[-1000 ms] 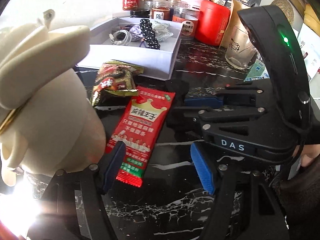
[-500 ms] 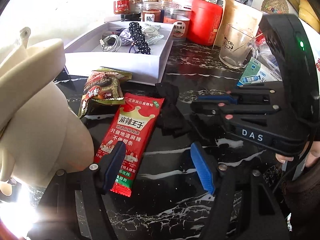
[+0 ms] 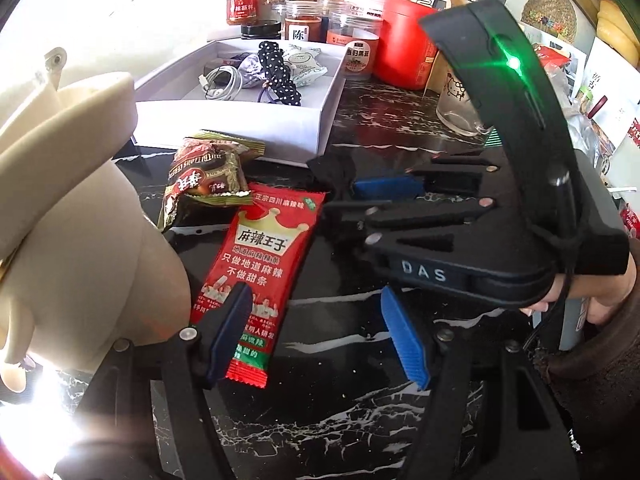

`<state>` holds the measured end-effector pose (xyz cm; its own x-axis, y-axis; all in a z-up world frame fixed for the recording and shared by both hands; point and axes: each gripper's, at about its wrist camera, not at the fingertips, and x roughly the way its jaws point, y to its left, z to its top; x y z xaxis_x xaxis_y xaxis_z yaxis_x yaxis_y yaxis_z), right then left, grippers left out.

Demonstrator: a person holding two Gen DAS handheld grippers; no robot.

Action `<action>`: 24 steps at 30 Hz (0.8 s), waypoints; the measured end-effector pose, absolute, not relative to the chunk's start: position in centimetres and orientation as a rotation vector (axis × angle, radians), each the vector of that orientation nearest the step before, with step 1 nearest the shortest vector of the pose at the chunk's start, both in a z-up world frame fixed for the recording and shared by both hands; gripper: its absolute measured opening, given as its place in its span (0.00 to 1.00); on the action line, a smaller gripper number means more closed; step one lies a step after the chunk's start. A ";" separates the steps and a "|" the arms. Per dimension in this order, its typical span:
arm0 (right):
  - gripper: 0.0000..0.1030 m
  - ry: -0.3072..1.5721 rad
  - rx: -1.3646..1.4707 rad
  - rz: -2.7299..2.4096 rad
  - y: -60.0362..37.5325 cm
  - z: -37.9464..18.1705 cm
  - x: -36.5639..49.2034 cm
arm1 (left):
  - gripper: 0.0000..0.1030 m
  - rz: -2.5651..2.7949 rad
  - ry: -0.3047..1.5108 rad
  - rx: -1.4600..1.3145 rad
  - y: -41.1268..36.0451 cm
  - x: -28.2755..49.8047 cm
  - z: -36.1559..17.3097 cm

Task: Organize objects
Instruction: 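Move the right gripper to the black cloth while the left gripper approaches the cereal packet, then grasp the black cloth with the right gripper while the left gripper grasps the cereal packet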

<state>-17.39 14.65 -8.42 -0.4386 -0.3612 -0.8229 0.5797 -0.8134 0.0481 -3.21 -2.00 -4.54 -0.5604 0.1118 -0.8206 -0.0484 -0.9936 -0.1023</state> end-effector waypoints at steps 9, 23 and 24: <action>0.19 0.334 1.263 -2.281 17.9 -8.5 -16.3 | 0.65 2.702 -0.106 -1.413 -1.5 -4.4 -4.4; 0.43 0.206 1.101 -2.213 17.5 -5.2 -16.4 | 0.65 2.656 -0.114 -1.412 -1.2 -3.0 -4.0; 0.43 0.217 1.088 -2.179 16.8 -5.2 -16.8 | 0.65 2.660 -0.122 -1.411 -1.4 -2.8 -3.9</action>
